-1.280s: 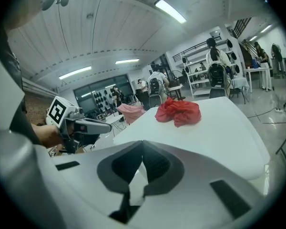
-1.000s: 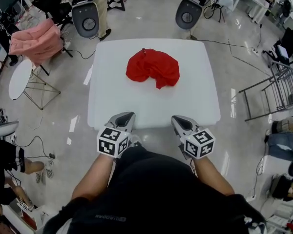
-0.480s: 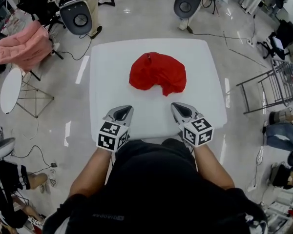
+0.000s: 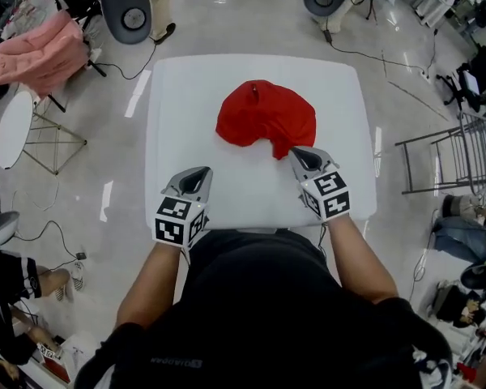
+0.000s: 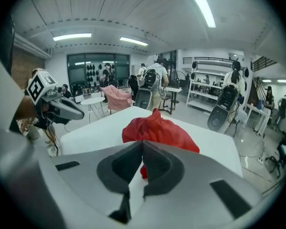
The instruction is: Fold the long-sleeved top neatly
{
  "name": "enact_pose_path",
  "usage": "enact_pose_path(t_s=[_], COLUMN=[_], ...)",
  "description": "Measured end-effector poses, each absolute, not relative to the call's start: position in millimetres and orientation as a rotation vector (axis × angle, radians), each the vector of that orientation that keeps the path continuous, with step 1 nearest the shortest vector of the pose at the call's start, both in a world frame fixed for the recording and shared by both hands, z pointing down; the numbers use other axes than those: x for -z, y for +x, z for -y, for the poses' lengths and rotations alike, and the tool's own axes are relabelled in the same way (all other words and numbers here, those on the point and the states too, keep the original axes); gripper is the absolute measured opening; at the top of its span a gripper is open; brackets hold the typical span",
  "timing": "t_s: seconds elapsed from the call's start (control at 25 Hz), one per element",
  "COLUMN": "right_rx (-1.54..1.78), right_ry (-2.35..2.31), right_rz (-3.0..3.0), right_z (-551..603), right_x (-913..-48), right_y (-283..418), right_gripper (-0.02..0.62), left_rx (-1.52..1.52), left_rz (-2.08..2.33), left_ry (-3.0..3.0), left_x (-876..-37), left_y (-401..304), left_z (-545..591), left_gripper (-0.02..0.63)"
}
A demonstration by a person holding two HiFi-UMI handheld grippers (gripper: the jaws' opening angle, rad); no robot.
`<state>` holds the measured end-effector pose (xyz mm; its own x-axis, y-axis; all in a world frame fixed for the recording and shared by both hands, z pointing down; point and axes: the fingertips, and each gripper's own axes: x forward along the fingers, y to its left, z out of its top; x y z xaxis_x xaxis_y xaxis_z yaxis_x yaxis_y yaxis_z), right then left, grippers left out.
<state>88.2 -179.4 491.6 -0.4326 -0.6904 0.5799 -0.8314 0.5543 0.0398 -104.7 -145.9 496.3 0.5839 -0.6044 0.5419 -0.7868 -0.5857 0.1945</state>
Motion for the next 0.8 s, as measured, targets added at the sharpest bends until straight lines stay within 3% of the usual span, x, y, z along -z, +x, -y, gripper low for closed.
enact_pose_path(t_s=[0.16, 0.32, 0.6, 0.8], right_rx=[-0.226, -0.125, 0.051, 0.040], right_ry=[1.156, 1.041, 0.919, 0.994], right_rz=[2.169, 2.061, 1.896, 1.899], right_z=[205.9, 223.8, 235.5, 248.8], right_x=[-503.0, -527.1, -569.2, -561.5], right_y=[92.8, 91.5, 92.0, 103.4], right_gripper=[0.009, 0.112, 0.163, 0.066], left_rx=[-0.576, -0.579, -0.574, -0.569], left_rz=[1.164, 1.191, 1.241, 1.250], left_ry=[2.350, 2.300, 2.251, 2.239], left_x=[-497.3, -505.4, -508.2, -508.2], left_y=[-100.8, -100.5, -100.7, -99.4], left_z=[144.5, 138.9, 136.3, 137.9], left_gripper=[0.005, 0.005, 0.005, 0.005])
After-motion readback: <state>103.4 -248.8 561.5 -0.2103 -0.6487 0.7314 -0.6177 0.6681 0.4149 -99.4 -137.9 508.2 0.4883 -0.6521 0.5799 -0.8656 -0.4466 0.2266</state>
